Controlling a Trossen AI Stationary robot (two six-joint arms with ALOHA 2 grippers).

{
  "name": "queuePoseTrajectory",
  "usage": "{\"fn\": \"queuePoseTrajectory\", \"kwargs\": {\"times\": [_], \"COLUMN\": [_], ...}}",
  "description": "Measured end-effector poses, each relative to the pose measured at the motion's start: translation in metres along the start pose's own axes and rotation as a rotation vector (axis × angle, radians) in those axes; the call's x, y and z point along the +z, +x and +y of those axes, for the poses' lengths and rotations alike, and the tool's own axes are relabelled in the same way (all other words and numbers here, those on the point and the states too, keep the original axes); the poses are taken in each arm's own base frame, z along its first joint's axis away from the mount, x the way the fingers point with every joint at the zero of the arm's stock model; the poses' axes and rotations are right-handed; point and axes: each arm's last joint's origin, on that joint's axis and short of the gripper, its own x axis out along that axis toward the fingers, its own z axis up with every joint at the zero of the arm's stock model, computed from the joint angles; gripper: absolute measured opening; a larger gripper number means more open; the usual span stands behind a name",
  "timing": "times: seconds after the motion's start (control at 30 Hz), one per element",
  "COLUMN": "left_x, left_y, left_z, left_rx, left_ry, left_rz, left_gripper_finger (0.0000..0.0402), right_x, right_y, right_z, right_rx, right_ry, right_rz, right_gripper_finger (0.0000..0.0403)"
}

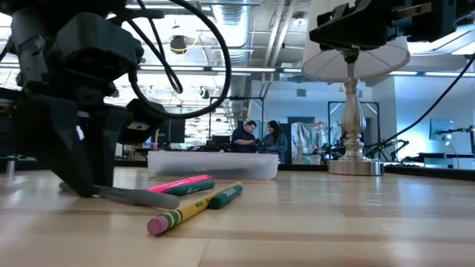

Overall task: Pick & place school supplies into a supply box
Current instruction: Put the gray pen into the pink supply box

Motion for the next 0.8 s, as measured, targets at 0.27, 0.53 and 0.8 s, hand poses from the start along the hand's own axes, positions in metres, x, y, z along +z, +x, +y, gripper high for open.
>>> {"fn": "queuePoseTrajectory", "kwargs": {"times": [0.27, 0.53, 0.8], "left_x": [0.008, 0.027, 0.038], "left_y": [-0.004, -0.009, -0.010], "left_z": [-0.010, -0.010, -0.011], "left_rx": [0.039, 0.064, 0.043], "left_ry": [-0.088, -0.071, 0.012], "left_rz": [0.091, 0.113, 0.072], "left_gripper_finger": [0.0055, 0.0070, 0.0096], "right_x": [-0.001, -0.001, -0.001], "right_y": [0.000, 0.000, 0.000], "right_z": [0.000, 0.000, 0.000], "right_rx": [0.003, 0.002, 0.002], "right_ry": [0.009, 0.009, 0.009], "right_rz": [0.006, 0.006, 0.006], "right_gripper_finger": [0.0055, 0.0055, 0.0055]}}
